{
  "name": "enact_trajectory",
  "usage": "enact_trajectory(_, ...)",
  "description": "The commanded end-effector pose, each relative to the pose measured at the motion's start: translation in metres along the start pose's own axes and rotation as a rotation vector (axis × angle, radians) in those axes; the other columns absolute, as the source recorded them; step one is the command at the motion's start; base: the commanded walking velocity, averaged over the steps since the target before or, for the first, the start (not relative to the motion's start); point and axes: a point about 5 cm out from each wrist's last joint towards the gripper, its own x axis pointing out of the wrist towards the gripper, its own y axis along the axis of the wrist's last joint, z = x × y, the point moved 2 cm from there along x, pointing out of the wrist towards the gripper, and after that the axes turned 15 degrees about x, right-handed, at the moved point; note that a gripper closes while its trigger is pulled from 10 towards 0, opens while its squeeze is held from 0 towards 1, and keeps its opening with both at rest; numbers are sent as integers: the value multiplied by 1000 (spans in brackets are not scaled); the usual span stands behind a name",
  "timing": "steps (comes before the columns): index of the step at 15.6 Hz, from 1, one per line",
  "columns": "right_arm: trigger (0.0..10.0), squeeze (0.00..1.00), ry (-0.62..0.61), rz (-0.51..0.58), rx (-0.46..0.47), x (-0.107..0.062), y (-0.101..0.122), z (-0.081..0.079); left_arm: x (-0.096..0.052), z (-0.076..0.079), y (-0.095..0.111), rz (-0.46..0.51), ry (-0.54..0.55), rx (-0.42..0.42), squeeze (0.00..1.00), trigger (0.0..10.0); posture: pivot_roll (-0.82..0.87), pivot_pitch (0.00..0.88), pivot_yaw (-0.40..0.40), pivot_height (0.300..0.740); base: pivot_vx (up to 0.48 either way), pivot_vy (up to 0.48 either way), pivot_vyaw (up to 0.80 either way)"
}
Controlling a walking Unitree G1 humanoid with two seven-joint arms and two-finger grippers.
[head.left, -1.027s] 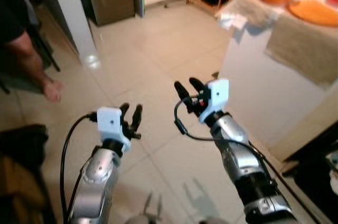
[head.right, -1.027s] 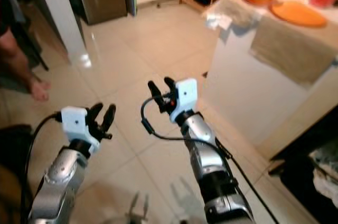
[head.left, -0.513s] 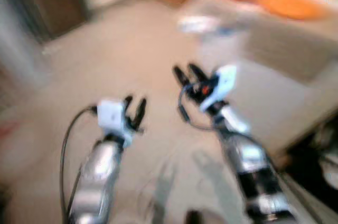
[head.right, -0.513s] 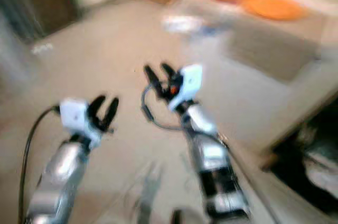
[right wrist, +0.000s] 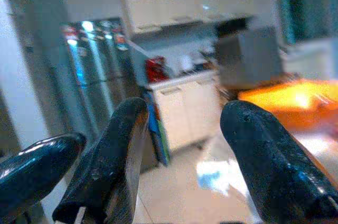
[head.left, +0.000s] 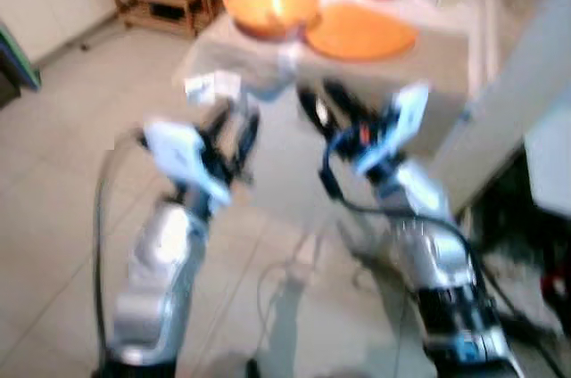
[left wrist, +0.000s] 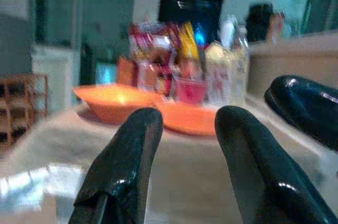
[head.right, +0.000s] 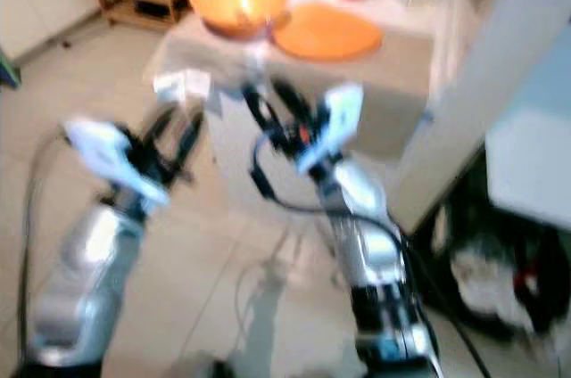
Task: Setting the table
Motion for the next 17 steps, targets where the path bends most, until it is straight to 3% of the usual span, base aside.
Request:
enact_trajectory(1,10000,0,35,-3,24,5,0,-7,1,-10,6,8,27,10,0,10000,-26,103,-2,740,480,0,0)
enact_trajectory(3,10000,0,76,58,50,10,21,-15,8,-15,26,72,33,12,0,10000,-29,102,3,740,480,0,0)
enact_trajectory(5,10000,0,81,130,70,14,42,-16,11,-12,31,81,13,11,0,10000,-32,93,3,740,480,0,-334)
enact_trajectory(11,10000,0,68,151,48,16,54,-14,15,-19,31,62,55,29,0,10000,-33,77,1,740,467,0,-770)
enact_trajectory(12,10000,0,57,150,41,16,56,-12,16,-22,33,66,75,28,0,2510,-32,77,0,740,259,0,0)
enact_trajectory(13,10000,0,14,132,3,17,54,-6,17,-23,33,67,83,10,0,0,-33,79,2,740,0,0,0)
enact_trajectory(15,10000,0,-266,11,-138,9,36,34,13,-29,28,34,124,51,0,0,-34,86,4,740,0,0,0)
enact_trajectory(17,10000,0,-408,15,-142,-2,38,54,8,-32,23,-7,133,120,0,0,-33,92,3,740,0,0,0)
